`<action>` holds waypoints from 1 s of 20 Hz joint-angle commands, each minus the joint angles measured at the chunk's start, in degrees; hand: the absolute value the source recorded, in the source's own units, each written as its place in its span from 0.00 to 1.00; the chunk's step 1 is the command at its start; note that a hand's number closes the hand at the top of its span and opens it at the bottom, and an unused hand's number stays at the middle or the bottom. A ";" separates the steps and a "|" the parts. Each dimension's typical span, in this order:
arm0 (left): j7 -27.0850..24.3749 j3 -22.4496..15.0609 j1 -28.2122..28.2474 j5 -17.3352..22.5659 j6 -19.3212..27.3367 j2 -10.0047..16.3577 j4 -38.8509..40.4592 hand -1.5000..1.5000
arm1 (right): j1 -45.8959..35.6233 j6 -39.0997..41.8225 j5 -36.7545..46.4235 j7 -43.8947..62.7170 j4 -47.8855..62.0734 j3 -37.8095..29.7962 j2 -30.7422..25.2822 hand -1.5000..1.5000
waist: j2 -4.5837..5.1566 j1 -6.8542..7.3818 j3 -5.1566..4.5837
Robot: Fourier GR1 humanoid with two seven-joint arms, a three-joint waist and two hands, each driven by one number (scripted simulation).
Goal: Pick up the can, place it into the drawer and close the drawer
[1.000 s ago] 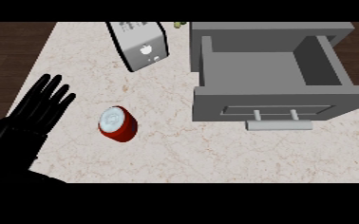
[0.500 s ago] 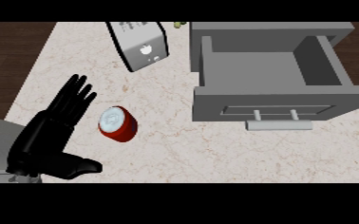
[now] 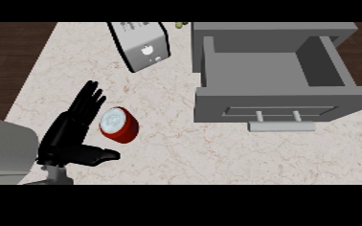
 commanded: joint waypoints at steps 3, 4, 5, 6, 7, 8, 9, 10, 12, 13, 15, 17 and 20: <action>-9.73 1.55 2.08 -2.89 -0.96 0.09 8.02 0.00 | -1.62 2.17 0.95 -1.90 4.05 -1.88 0.46 0.00 | 0.01 0.12 0.02; -9.73 2.68 -3.00 -3.26 0.87 0.20 12.08 0.00 | 0.03 2.90 -0.01 -0.69 0.43 -1.99 1.37 0.00 | 0.01 -0.11 0.02; -10.35 3.46 -0.52 -2.23 -0.98 1.40 11.80 0.00 | 0.65 2.52 3.12 -1.02 -1.37 0.14 4.34 0.00 | 0.00 0.01 0.02; -9.51 4.71 -1.42 -1.62 -0.69 2.61 10.47 0.00 | 0.70 2.01 0.35 1.00 -1.65 -1.48 3.42 0.00 | -0.02 0.02 0.02; -15.62 3.53 -2.88 -4.33 -0.63 0.77 18.21 0.00 | 4.27 5.24 -3.91 0.14 -2.64 -3.51 2.76 0.00 | 0.00 -0.46 0.00; -13.62 3.00 -0.77 -3.92 -0.37 0.82 15.16 0.00 | -1.75 1.45 -0.44 3.33 -1.52 -1.67 1.33 0.00 | 0.01 0.12 0.01; -13.26 3.30 -0.61 -3.76 0.00 1.08 14.43 0.00 | 0.24 4.45 -1.13 0.52 0.32 -4.14 1.70 0.00 | -0.03 0.05 0.02; -18.35 3.40 -1.36 -4.51 -1.32 0.44 21.44 0.00 | 1.27 4.30 0.65 0.28 -2.37 -2.14 3.95 0.00 | 0.02 -0.12 0.00; -22.24 6.16 -1.14 -3.41 -4.93 3.87 26.38 0.00 | -3.18 3.00 1.93 -0.67 2.64 -2.61 1.71 0.00 | 0.08 0.05 0.00; -16.01 4.46 0.54 -3.24 -2.19 2.74 17.34 0.00 | 1.88 3.45 2.84 -0.72 -3.90 -1.39 5.26 0.00 | -0.06 0.06 0.03; -19.13 7.29 -1.93 -1.58 -5.90 5.78 25.04 0.00 | 0.07 2.53 0.55 2.71 -3.13 -2.40 4.78 0.00 | -0.01 0.04 0.01; -22.54 6.55 -7.38 -4.57 -4.12 4.94 33.23 0.00 | 0.99 5.58 -2.98 1.82 -1.55 -4.83 2.95 0.00 | 0.03 -0.32 0.00; -26.06 6.63 -9.98 -5.23 -2.50 3.41 38.88 0.00 | -1.07 4.64 -2.72 3.80 -1.71 -5.03 2.37 0.00 | 0.04 -0.17 0.00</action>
